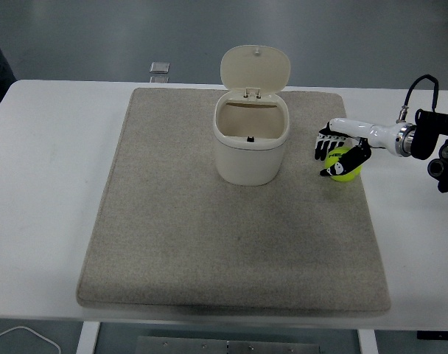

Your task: Pick up the tennis ball and place it in the box.

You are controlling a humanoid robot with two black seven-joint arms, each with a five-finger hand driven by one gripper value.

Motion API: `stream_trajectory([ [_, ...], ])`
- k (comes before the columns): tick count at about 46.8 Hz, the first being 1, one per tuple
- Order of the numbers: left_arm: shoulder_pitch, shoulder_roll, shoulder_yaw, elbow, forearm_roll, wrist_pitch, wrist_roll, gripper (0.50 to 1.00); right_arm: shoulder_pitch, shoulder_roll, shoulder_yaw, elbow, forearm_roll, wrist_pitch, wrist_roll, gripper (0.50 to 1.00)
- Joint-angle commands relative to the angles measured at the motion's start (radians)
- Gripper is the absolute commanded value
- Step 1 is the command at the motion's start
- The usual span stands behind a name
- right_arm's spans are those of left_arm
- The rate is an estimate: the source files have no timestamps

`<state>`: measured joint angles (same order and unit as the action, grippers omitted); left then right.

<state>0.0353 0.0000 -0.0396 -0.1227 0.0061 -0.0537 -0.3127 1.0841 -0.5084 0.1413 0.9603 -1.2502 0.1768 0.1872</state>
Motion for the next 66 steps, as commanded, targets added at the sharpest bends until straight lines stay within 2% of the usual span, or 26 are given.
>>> stream_trajectory([
  [1, 0.000, 0.000, 0.000, 0.000, 0.000, 0.000, 0.001, 0.990, 0.000, 0.004, 0.009, 0.000, 0.006, -0.008, 0.003, 0.580],
  [4, 0.000, 0.000, 0.000, 0.000, 0.000, 0.000, 0.000, 0.992, 0.002, 0.004, 0.011, 0.000, 0.009, -0.008, 0.005, 0.623],
  [6, 0.000, 0.000, 0.000, 0.000, 0.000, 0.000, 0.000, 0.992, 0.002, 0.004, 0.012, 0.001, 0.009, -0.008, 0.005, 0.672],
  [9, 0.000, 0.000, 0.000, 0.000, 0.000, 0.000, 0.001, 0.992, 0.002, 0.004, 0.012, 0.002, 0.011, -0.008, 0.005, 0.692],
  [14, 0.000, 0.000, 0.000, 0.000, 0.000, 0.000, 0.000, 0.992, 0.008, 0.001, 0.012, 0.008, 0.017, 0.001, 0.005, 0.770],
  [20, 0.000, 0.000, 0.000, 0.000, 0.000, 0.000, 0.001, 0.992, 0.030, -0.009, 0.014, 0.014, 0.049, 0.041, 0.005, 0.858],
  [25, 0.000, 0.000, 0.000, 0.000, 0.000, 0.000, 0.000, 0.992, 0.051, -0.016, 0.015, 0.021, 0.055, 0.079, 0.002, 0.864],
  [30, 0.000, 0.000, 0.000, 0.000, 0.000, 0.000, 0.001, 0.990, 0.066, -0.038, 0.014, 0.029, 0.055, 0.104, 0.000, 0.893],
  [37, 0.000, 0.000, 0.000, 0.000, 0.000, 0.000, 0.000, 0.992, 0.099, -0.084, 0.014, 0.049, 0.055, 0.164, 0.000, 0.895],
  [51, 0.000, 0.000, 0.000, 0.000, 0.000, 0.000, 0.000, 0.990, 0.126, -0.162, 0.012, 0.081, 0.052, 0.231, 0.000, 0.897],
  [59, 0.000, 0.000, 0.000, 0.000, 0.000, 0.000, 0.001, 0.992, 0.114, -0.180, 0.006, 0.087, 0.038, 0.217, 0.000, 0.897],
  [66, 0.000, 0.000, 0.000, 0.000, 0.000, 0.000, 0.000, 0.992, 0.076, -0.170, -0.003, 0.087, 0.022, 0.153, 0.000, 0.897],
])
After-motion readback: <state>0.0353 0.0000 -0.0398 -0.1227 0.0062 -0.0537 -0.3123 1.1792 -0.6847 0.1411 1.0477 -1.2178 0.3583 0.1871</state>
